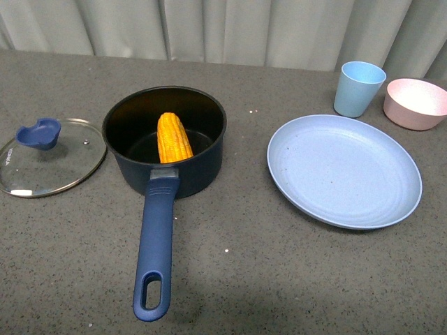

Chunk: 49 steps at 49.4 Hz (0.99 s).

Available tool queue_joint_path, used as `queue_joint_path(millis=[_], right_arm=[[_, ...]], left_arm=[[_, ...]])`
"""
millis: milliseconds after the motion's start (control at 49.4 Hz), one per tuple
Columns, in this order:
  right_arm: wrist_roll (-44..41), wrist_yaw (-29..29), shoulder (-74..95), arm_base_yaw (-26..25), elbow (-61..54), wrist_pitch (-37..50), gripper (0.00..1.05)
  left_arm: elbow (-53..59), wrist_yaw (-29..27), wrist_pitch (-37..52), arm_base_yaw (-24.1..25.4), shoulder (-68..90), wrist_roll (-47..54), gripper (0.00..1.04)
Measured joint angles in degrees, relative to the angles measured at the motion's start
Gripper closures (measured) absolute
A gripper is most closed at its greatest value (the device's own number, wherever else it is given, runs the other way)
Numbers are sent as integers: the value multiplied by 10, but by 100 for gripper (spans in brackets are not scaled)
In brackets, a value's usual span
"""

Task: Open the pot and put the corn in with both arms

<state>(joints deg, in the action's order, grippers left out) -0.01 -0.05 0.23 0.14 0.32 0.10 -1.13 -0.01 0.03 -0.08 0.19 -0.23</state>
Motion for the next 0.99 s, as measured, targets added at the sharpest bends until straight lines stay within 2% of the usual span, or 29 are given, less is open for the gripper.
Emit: queue_joint_path(millis=[243,365,466,993], right_arm=[[0,0,0,0,0,0,24],[1,0,0,0,0,0,7],[0,0,0,0,0,0,10],[0,0,0,0,0,0,9]], left_arm=[[0,0,0,0,0,0,6],[0,0,0,0,0,0,6],[0,0,0,0,0,0,6],[0,0,0,0,0,0,6]])
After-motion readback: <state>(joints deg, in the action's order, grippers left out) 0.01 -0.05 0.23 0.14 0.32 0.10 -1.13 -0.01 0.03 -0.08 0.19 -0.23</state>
